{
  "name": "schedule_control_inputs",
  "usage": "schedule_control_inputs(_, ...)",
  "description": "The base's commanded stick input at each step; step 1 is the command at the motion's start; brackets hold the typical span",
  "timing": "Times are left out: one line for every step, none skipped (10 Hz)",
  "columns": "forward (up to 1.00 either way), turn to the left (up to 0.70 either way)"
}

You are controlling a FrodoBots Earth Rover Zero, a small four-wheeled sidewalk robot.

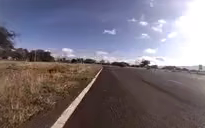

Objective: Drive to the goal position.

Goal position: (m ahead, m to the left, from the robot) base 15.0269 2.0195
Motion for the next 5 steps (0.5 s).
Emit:
schedule_control_inputs(0.45,-0.27)
schedule_control_inputs(0.45,-0.19)
schedule_control_inputs(0.45,-0.07)
schedule_control_inputs(0.45,0.00)
schedule_control_inputs(0.45,0.00)
